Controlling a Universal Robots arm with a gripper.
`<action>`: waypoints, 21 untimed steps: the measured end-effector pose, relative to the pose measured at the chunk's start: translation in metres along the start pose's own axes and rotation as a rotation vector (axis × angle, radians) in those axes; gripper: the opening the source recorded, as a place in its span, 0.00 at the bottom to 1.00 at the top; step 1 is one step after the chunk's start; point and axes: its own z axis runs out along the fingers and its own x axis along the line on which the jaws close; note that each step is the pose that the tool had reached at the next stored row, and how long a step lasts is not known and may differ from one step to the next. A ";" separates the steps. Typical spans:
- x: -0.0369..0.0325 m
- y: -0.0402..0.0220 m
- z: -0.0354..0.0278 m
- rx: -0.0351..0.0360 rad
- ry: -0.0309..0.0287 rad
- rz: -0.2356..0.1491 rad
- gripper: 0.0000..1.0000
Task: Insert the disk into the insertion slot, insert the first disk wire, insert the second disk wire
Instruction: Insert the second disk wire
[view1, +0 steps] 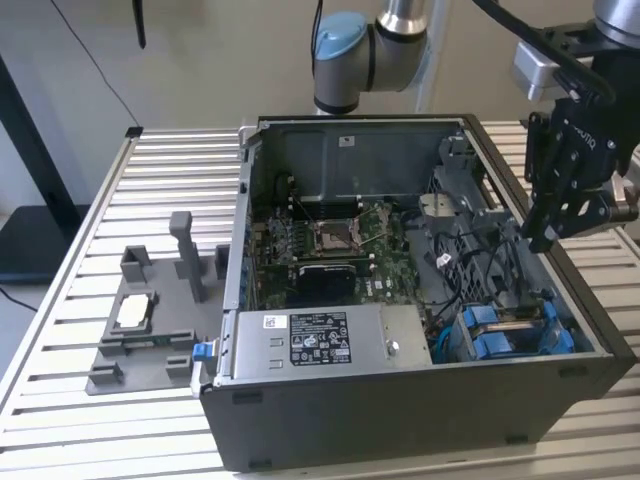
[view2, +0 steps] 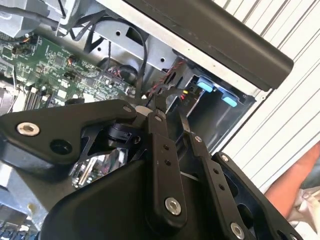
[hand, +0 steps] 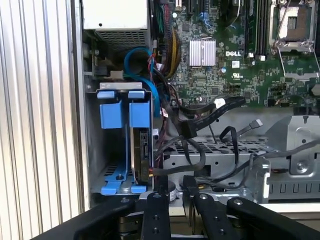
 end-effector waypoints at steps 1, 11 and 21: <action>-0.0013 0.0001 -0.0010 -0.0045 0.0002 0.000 0.27; -0.0134 0.0068 -0.0054 -0.0295 0.0101 -0.002 0.27; -0.0172 0.0238 -0.0082 -0.0288 0.0496 -0.019 0.27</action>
